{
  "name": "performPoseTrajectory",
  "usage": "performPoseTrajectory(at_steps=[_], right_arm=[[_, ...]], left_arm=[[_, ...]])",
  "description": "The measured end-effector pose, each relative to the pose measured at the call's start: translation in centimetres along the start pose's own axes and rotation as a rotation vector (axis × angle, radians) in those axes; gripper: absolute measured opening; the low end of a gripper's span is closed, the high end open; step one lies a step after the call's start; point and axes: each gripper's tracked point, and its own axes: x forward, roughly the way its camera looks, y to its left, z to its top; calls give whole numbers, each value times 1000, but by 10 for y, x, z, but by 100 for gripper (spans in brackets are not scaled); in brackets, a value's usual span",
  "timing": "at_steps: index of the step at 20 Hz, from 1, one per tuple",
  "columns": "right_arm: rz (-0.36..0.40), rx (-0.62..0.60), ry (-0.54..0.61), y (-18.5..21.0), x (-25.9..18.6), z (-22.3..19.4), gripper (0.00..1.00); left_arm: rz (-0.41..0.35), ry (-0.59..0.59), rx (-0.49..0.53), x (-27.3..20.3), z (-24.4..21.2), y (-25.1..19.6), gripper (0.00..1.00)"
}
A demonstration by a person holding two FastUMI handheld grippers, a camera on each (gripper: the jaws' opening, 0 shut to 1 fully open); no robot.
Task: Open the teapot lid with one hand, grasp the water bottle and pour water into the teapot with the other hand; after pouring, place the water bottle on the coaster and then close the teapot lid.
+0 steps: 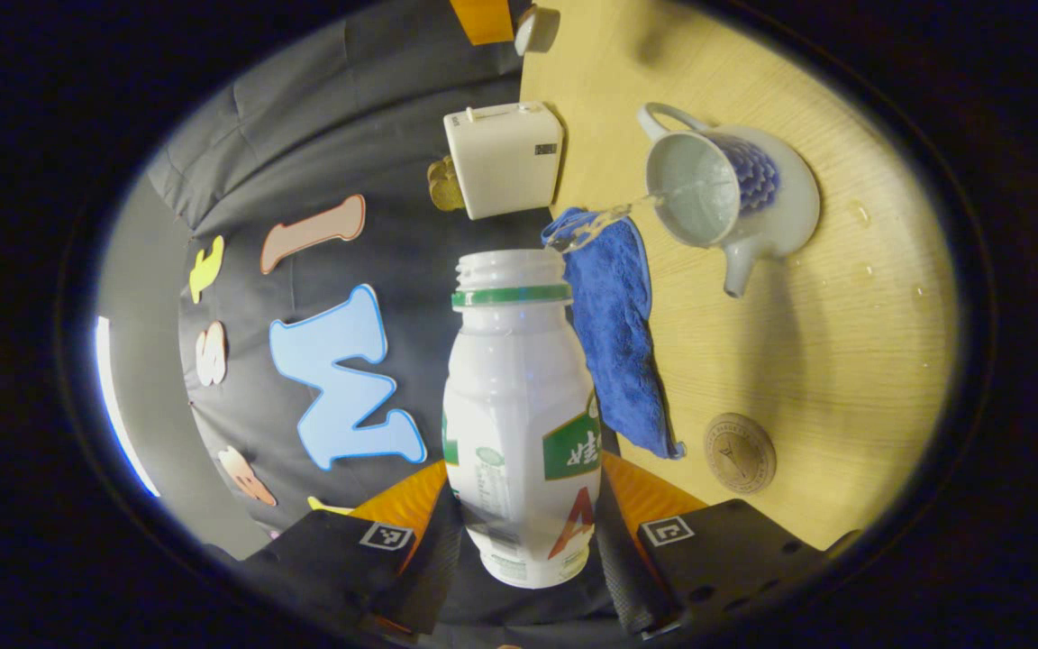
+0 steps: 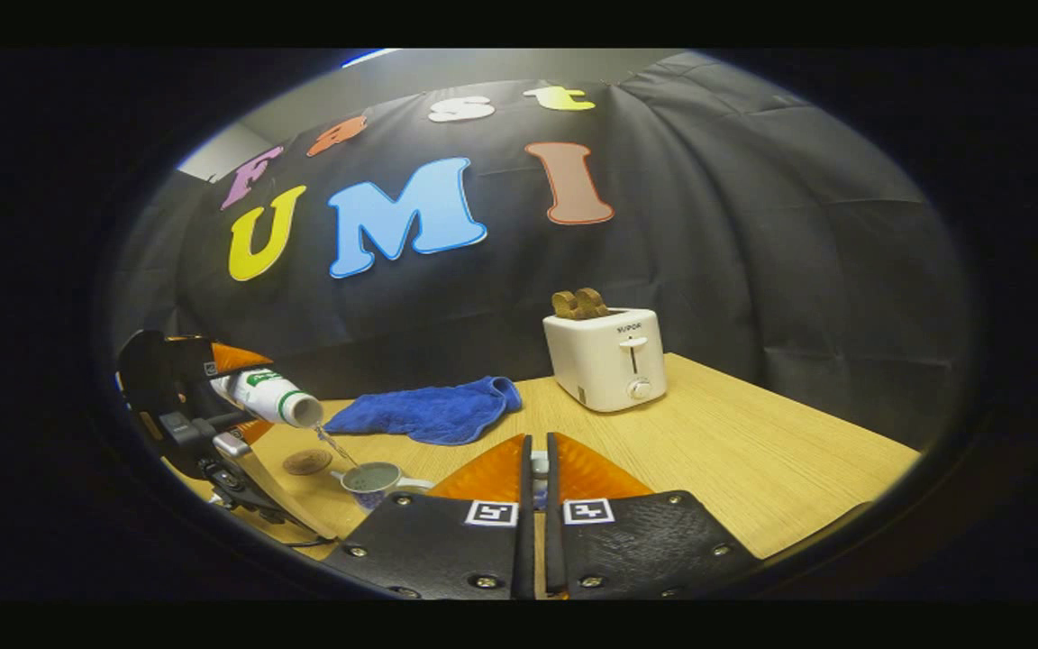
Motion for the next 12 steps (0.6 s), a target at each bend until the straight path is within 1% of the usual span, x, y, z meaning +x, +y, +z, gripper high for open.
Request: performPoseTrajectory(at_steps=[1,3,12], right_arm=[[1,0,0,0,0,1,4],[0,-2,1,0,0,0,4],[3,-6,12,2,1,-3,4]], left_arm=[[0,2,1,0,0,1,71],[3,2,6,0,0,2,83],[13,5,47,5,-5,11,83]])
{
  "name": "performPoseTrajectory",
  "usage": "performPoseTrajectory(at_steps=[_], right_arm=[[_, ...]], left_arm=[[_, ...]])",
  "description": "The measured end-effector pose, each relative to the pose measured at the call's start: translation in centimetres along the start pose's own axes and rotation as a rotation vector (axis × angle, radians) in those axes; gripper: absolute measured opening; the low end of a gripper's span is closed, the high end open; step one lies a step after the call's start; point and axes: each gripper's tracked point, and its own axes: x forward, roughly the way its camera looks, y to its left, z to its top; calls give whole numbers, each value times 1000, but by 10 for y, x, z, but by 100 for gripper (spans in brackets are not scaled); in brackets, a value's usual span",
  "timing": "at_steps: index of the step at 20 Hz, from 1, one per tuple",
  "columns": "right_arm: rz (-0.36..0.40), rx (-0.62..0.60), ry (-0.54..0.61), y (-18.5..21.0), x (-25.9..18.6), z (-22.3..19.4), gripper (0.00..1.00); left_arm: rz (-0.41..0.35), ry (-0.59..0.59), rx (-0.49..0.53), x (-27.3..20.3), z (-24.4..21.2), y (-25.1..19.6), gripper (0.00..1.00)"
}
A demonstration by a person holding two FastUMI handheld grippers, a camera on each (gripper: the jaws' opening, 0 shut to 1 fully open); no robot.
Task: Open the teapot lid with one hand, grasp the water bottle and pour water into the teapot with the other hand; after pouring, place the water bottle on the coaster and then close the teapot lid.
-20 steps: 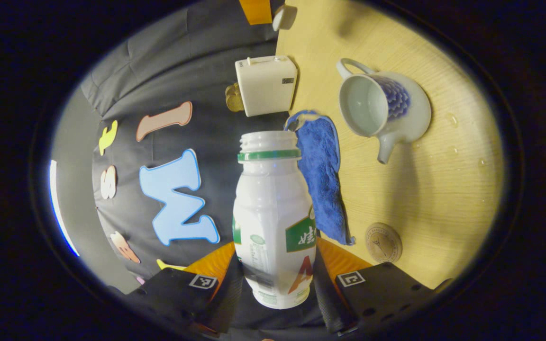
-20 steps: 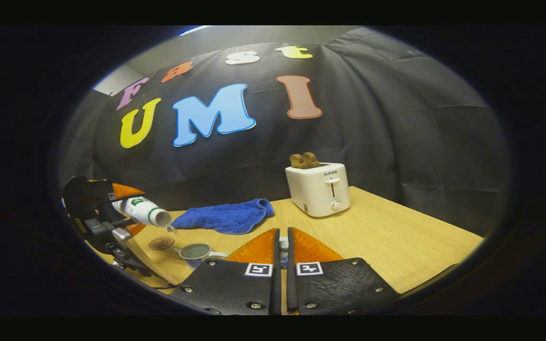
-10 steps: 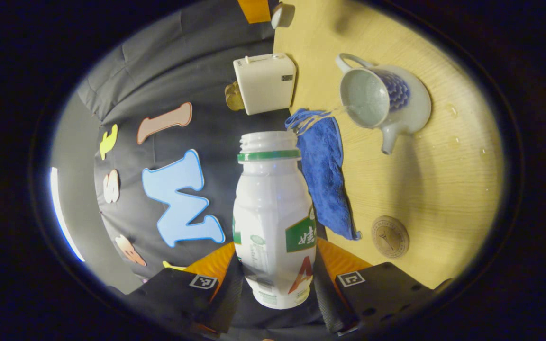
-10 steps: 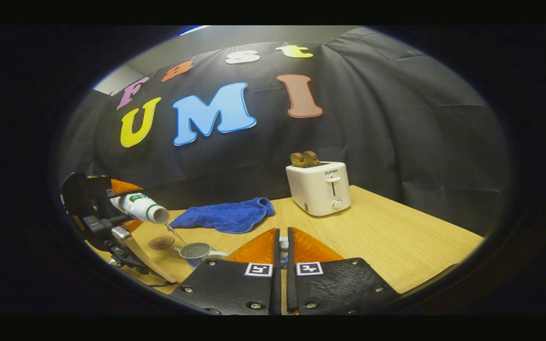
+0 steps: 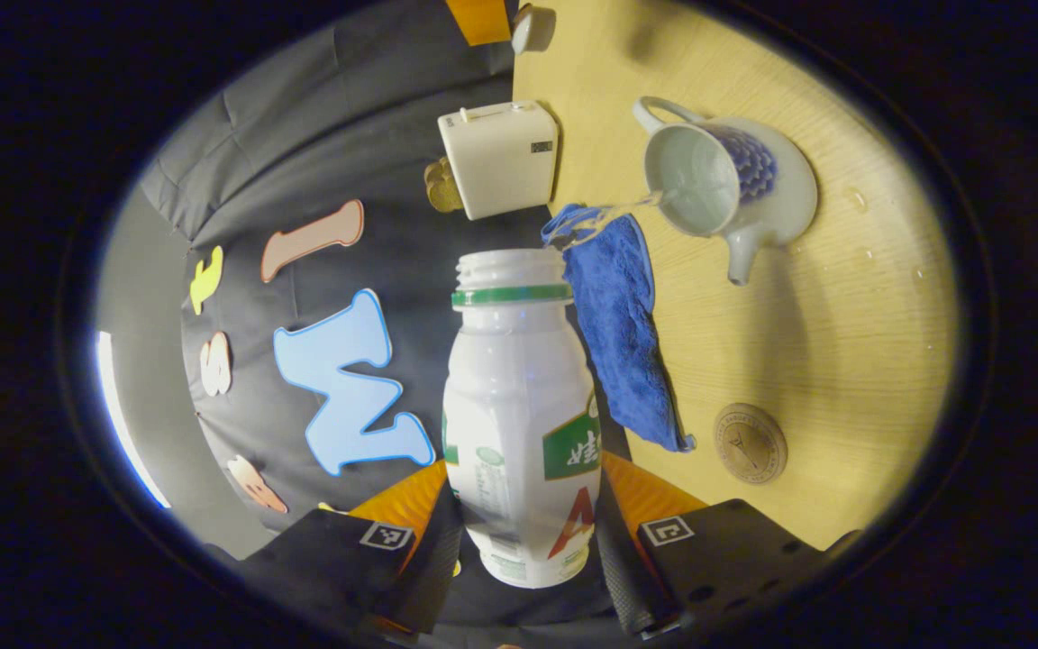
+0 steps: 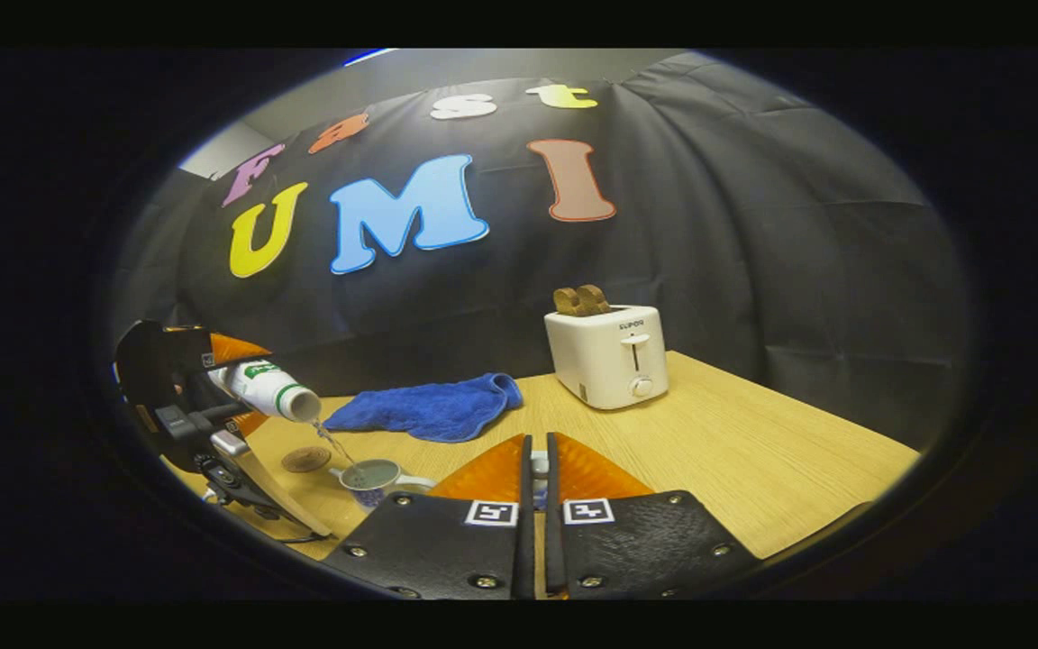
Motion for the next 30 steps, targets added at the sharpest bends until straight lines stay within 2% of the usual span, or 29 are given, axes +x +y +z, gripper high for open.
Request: performPoseTrajectory(at_steps=[7,12,14,16,17,18,19,20,25,26,27,30], right_arm=[[3,-3,5,0,0,-1,4],[3,-4,5,0,1,-1,4],[3,-4,5,0,0,-1,4],[2,-5,3,0,0,0,4],[2,-4,3,0,0,0,4],[1,-4,4,0,0,0,0],[1,-4,4,0,0,0,4],[1,-3,4,0,0,0,4],[1,-2,1,0,-1,1,4],[0,-2,0,0,0,1,4],[0,-2,0,-1,0,2,4],[-1,-2,-1,-1,-1,2,4]], left_arm=[[1,2,30,3,-1,2,83],[13,-4,59,4,1,5,71],[17,-9,71,2,4,6,71],[25,-13,88,1,5,9,83],[28,-15,97,1,6,9,77],[30,-17,104,2,8,9,83],[31,-18,110,1,6,11,83],[33,-21,114,2,7,11,77],[42,-28,152,-1,9,14,77],[45,-31,162,-1,10,14,72],[47,-34,173,0,11,16,83],[49,-45,198,-3,16,16,83]])
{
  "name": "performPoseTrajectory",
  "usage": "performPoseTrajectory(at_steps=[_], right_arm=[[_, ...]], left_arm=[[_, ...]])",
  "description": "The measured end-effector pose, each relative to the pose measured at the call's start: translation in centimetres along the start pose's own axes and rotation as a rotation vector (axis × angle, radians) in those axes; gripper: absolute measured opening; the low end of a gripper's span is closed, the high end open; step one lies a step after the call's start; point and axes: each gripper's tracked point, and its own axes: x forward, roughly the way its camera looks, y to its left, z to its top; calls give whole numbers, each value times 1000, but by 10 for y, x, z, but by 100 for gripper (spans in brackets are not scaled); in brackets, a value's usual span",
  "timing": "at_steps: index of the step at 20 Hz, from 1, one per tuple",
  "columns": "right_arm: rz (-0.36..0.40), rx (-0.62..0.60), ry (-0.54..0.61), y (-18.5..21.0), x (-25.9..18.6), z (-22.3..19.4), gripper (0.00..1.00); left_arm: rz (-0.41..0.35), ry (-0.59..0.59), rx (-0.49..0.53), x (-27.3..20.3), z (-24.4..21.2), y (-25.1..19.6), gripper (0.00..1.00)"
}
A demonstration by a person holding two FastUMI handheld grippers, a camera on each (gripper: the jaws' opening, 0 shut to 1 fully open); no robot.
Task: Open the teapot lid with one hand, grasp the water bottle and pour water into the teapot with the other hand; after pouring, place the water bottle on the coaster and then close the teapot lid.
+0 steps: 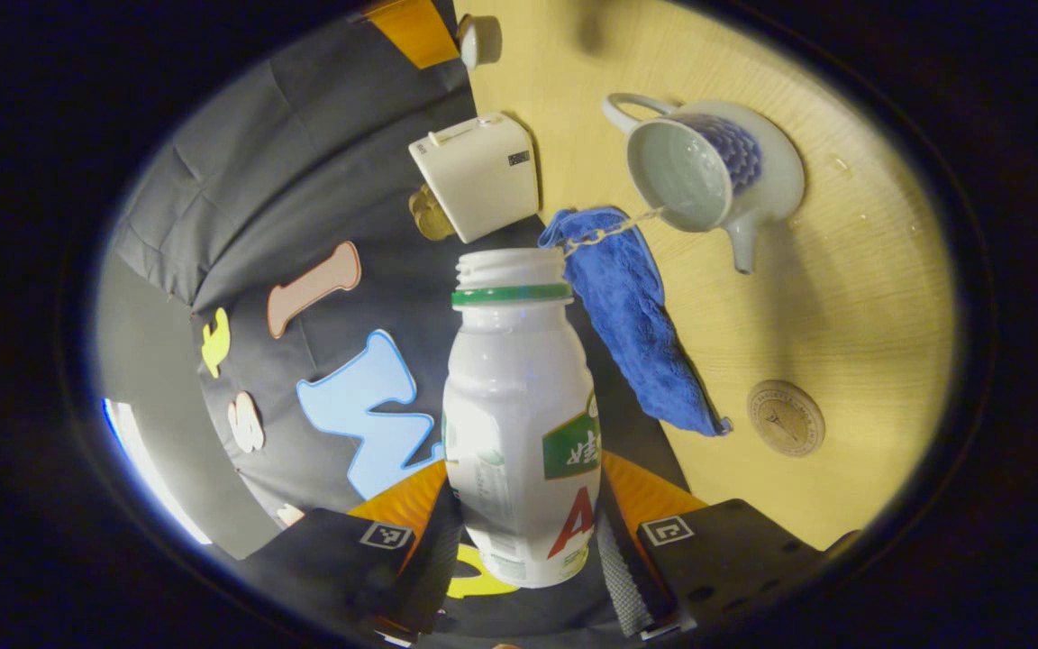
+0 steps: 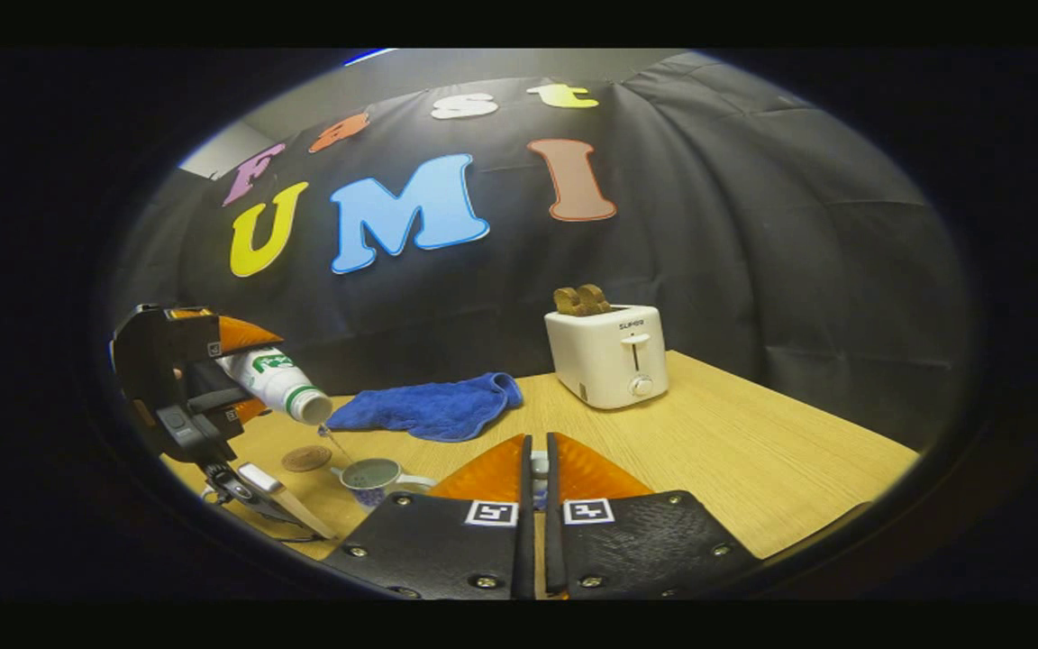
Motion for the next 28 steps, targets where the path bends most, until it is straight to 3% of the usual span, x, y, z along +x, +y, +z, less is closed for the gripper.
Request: performPoseTrajectory(at_steps=[1,2,3,4,5,7,8,10,11,16,17,18,19,20,23,24,25,26,28], right_arm=[[0,0,-1,0,0,0,4],[0,1,-1,0,0,0,4],[-1,2,-2,0,0,1,4],[-1,3,-3,0,0,1,4],[0,4,-3,0,0,2,0],[1,8,-4,0,-1,2,4],[2,10,-4,0,0,1,4],[3,13,-4,0,-1,2,4],[3,14,-4,0,-1,2,4],[4,20,-3,-1,-1,2,4],[3,22,-3,-1,-1,2,4],[1,22,-3,-1,-1,1,4],[0,22,-3,-2,-1,2,4],[0,22,-2,-2,-1,1,4],[5,22,-1,-1,0,1,4],[7,22,0,0,0,0,4],[11,24,0,0,0,1,4],[17,27,0,1,0,-1,4],[31,28,2,4,1,-2,4]], left_arm=[[1,-4,7,0,1,1,83],[4,-8,15,0,4,2,71],[6,-11,22,0,5,3,72],[6,-14,28,-1,7,2,83],[7,-17,36,0,7,3,83],[8,-18,53,-1,9,4,77],[5,-18,57,-2,10,3,83],[2,-22,65,-1,11,4,83],[5,-23,69,-1,12,6,77],[17,-42,57,-5,18,12,83],[12,-45,41,-7,17,12,77],[2,-49,15,-7,17,9,83],[-9,-52,-15,-7,15,7,77],[-22,-51,-48,-8,14,4,84],[-82,-53,-196,-10,7,-14,84],[-90,-57,-251,-11,7,-17,84],[-98,-56,-306,-12,3,-20,77],[-102,-54,-351,-13,1,-23,84],[-83,-55,-431,-15,-4,-22,83]])
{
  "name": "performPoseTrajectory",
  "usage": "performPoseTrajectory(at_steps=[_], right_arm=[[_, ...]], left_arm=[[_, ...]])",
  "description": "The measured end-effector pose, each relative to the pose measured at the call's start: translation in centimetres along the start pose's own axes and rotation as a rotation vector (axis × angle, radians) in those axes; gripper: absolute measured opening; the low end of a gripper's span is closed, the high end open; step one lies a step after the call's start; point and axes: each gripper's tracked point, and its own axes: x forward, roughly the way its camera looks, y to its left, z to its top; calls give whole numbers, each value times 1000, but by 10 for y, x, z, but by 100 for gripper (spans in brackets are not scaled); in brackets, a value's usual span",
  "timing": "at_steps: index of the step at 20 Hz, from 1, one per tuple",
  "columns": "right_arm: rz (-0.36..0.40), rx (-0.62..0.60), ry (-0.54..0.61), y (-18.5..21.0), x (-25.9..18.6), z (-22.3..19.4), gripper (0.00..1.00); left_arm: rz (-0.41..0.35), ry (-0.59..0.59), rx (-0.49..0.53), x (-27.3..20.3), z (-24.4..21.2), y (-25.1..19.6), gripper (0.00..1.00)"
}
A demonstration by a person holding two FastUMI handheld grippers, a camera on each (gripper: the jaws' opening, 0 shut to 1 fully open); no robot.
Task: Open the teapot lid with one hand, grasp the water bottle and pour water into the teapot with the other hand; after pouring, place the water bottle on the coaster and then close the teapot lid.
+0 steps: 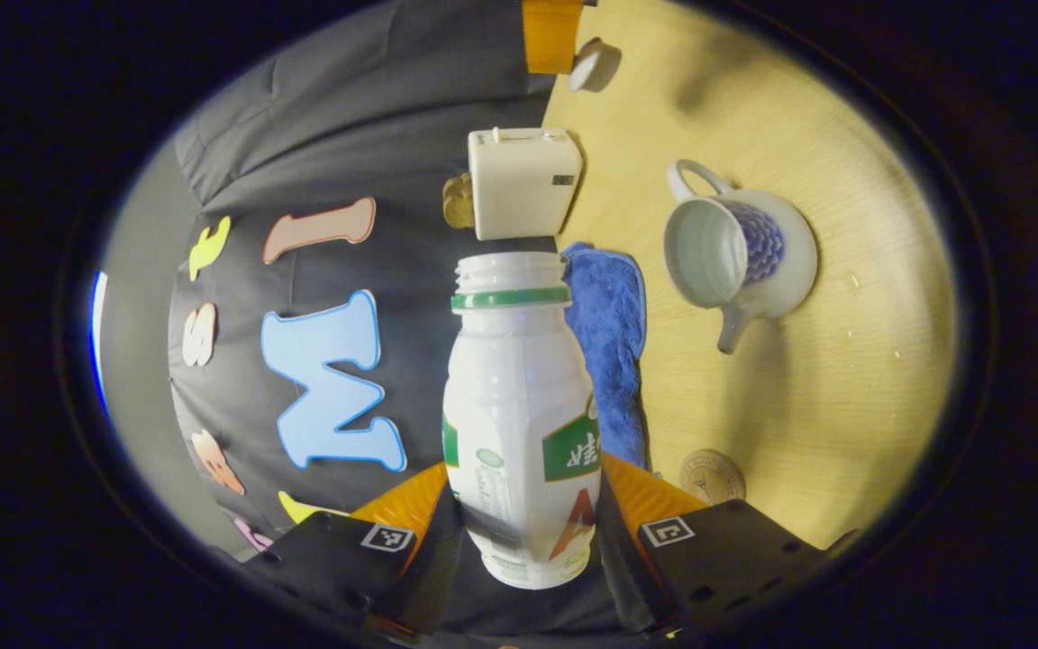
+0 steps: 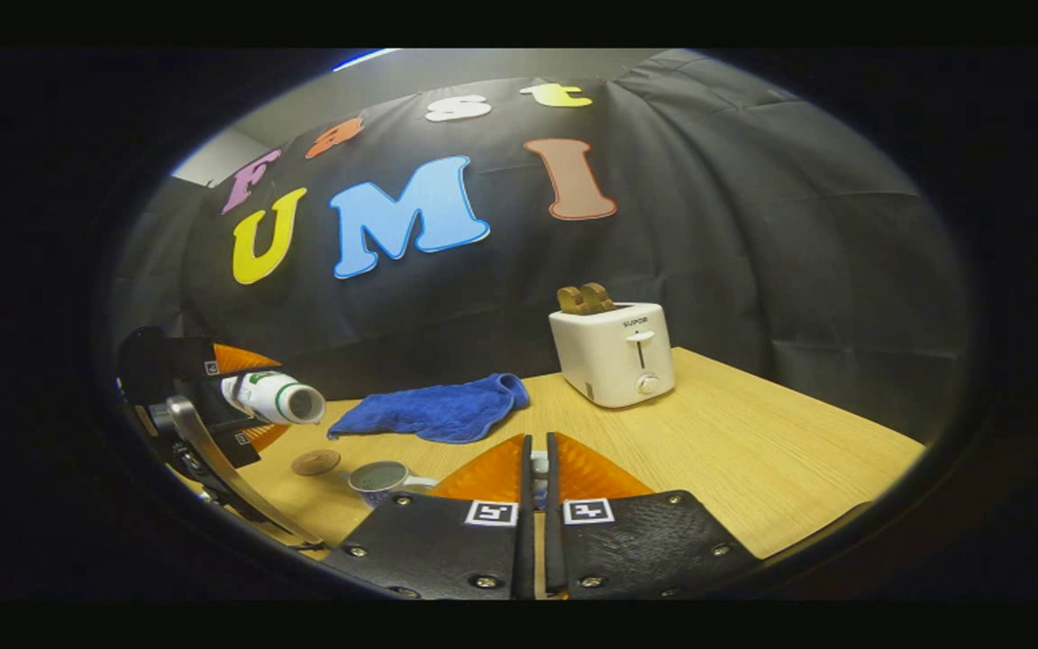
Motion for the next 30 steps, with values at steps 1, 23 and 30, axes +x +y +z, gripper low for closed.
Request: performPoseTrajectory(at_steps=[1,23,30], right_arm=[[8,-3,0,1,0,0,4],[180,-128,1,72,2,-21,4],[215,-149,0,101,8,-22,21]], left_arm=[[4,-3,-44,0,-3,2,83],[-32,46,-1193,-12,-72,-7,79],[-33,13,-1397,-24,-91,-12,70]])
